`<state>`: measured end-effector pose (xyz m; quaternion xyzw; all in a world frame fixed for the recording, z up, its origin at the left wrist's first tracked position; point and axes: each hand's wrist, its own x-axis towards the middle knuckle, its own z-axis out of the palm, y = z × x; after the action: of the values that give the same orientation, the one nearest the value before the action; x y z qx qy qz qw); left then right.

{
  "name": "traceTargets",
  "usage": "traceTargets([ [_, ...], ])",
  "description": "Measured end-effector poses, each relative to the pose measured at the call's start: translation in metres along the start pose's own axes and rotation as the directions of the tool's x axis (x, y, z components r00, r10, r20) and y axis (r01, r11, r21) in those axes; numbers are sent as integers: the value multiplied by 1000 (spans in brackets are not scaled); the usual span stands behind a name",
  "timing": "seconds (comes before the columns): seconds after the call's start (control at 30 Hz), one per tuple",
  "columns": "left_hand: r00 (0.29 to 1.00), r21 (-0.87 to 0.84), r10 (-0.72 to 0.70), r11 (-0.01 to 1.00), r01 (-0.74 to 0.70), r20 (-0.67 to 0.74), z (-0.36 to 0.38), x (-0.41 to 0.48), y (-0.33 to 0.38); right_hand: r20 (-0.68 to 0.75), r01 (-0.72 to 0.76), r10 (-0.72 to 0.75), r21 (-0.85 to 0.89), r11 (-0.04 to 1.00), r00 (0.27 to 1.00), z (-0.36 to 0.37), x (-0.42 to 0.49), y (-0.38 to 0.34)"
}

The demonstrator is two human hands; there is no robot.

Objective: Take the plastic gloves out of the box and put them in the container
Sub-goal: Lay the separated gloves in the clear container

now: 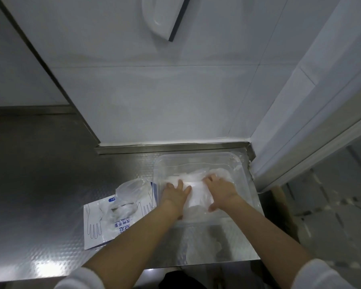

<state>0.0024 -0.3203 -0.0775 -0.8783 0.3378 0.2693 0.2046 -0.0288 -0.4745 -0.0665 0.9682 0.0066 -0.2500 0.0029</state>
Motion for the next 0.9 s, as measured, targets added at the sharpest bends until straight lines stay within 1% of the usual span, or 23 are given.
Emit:
traceTargets([
  [0.1,1000,25,22,999,-22,3,1,1,-1,2,13,-13,4,1000,1000,-1,-2,1],
  [0.17,999,21,33,999,-33,12,0,-1,-2,31,15,-15,9,1000,999,-2,-4,1],
  [0.3,1000,-63,24,998,-23,8,-8,-7,-9,59,-11,5,93,996,998,-7,-8,0],
  [0.37,997,-75,-1,997,-4,-75,-17,-17,-11,27,-20,16,133,991,999,-15,-14,-3],
  [0.43,976,-133,-5,991,-24,-216,-26,-31,-15,-70,-13,25,169,986,997,-24,-22,-11],
  [0.47,949,-178,-8,983,-51,-316,-30,-39,-17,-149,-5,35,197,980,988,-28,-27,-16],
  [0.53,860,-285,-51,952,-112,-507,-34,-61,-24,-312,39,44,254,967,949,-38,-34,-32],
  [0.6,779,-384,-123,909,-159,-615,-32,-85,-33,-433,132,20,319,939,901,-46,-41,-52],
  [0.63,748,-433,-173,886,-166,-641,-29,-94,-38,-467,186,1,353,917,884,-50,-43,-63],
  [0.67,727,-491,-235,857,-159,-645,-26,-103,-43,-488,245,-31,381,892,872,-53,-45,-74],
  [0.73,701,-610,-371,784,-116,-609,-14,-115,-56,-508,363,-136,381,850,851,-58,-45,-97],
  [0.8,673,-691,-486,721,-52,-558,4,-120,-71,-494,432,-222,364,825,841,-61,-41,-116],
  [0.83,676,-725,-532,689,-5,-510,15,-121,-79,-470,439,-247,359,824,848,-63,-39,-122],
  [0.9,712,-775,-591,623,103,-380,37,-121,-92,-436,424,-261,334,842,861,-69,-32,-134],
])
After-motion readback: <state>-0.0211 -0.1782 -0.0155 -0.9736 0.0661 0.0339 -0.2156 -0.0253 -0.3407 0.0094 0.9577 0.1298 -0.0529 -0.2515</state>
